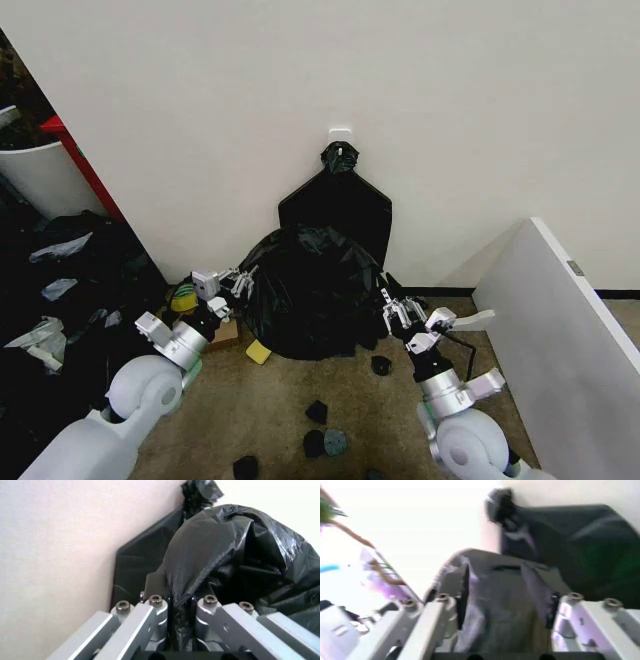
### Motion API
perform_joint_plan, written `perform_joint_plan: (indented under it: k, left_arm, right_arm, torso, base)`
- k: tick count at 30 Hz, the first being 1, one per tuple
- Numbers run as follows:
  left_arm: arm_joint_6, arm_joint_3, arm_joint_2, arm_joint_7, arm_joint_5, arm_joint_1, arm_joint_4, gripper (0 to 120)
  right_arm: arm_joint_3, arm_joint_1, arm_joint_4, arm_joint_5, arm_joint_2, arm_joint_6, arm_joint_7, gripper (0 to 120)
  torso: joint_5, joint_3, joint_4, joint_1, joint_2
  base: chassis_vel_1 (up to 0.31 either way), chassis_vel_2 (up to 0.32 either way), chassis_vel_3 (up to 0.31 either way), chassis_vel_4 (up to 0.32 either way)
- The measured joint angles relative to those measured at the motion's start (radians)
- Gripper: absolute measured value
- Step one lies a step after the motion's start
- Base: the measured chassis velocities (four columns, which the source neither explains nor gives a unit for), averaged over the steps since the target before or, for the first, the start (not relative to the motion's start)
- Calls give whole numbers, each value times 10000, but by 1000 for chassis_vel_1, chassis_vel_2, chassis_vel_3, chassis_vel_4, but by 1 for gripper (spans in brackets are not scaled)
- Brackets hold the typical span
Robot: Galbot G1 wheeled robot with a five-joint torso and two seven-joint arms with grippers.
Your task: Place the garbage bag over the trash bin.
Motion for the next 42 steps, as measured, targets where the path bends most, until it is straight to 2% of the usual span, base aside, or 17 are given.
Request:
perform_joint_plan:
  k: [4,5,8,10,12,13,15,19,25,29,30,35,36,37,42]
  left_arm:
    - [12,-85,66,38,-178,-274,216,4]
    - [12,-85,66,38,-178,-274,216,4]
    - [98,-167,125,169,-449,-472,335,4]
    - [163,-191,142,291,-598,-567,377,4]
    - [259,-195,154,403,-759,-653,416,4]
    - [259,-195,154,403,-759,-653,416,4]
    - [428,-187,156,616,-1000,-762,483,4]
    - [664,-118,144,1065,-1270,-886,683,4]
    - [884,-67,120,1187,-1669,-936,782,4]
    - [1010,-39,64,1262,-1949,-940,777,4]
    - [1010,-39,64,1262,-1949,-940,777,4]
    - [1028,-23,34,1406,-1985,-875,700,4]
    - [1028,-23,35,1427,-1981,-848,680,4]
    - [1028,-23,35,1427,-1981,-848,680,4]
    - [1025,-78,63,1437,-1949,-773,609,4]
  right_arm:
    - [345,236,-1744,-1526,57,877,-1836,56]
    - [345,236,-1744,-1526,57,877,-1836,56]
    - [813,360,-3220,-3009,58,1289,-3362,70]
    - [910,375,-3635,-3593,68,1384,-3725,79]
    - [929,379,-3816,-4012,101,1440,-3872,86]
    - [929,379,-3816,-4012,101,1440,-3872,86]
    - [786,344,-3819,-4243,161,1453,-3969,96]
    - [504,318,-3618,-4180,317,1449,-4366,100]
    - [275,234,-3295,-3953,373,1301,-4122,100]
    - [-6,70,-2874,-4289,415,919,-2578,100]
    - [-6,70,-2874,-4289,415,919,-2578,100]
    - [-429,-52,-2208,-4043,437,403,-1213,82]
    - [-465,-51,-2147,-4006,440,362,-1118,77]
    - [-465,-51,-2147,-4006,440,362,-1118,77]
    - [-399,21,-2348,-4219,447,430,-1172,55]
  torso:
    - [5,0,1,0,0]
    - [5,0,1,0,0]
    - [2,2,1,0,0]
    - [3,2,0,0,0]
    - [5,1,0,0,0]
    - [5,1,0,0,0]
    - [2,2,1,0,0]
    - [2,1,1,0,0]
    - [2,1,1,0,0]
    - [1,1,1,0,0]
    - [1,1,1,0,0]
    - [1,1,1,0,0]
    - [1,1,1,0,0]
    - [1,1,1,0,0]
    - [3,1,1,0,0]
  base:
    - [0,0,0,0]
    - [0,0,0,0]
    - [0,0,0,0]
    - [0,0,0,0]
    - [0,0,0,0]
    - [0,0,0,0]
    - [0,0,0,0]
    - [0,0,0,0]
    - [0,0,0,0]
    - [0,0,0,0]
    - [0,0,0,0]
    - [0,0,0,0]
    - [0,0,0,0]
    - [0,0,0,0]
    - [0,0,0,0]
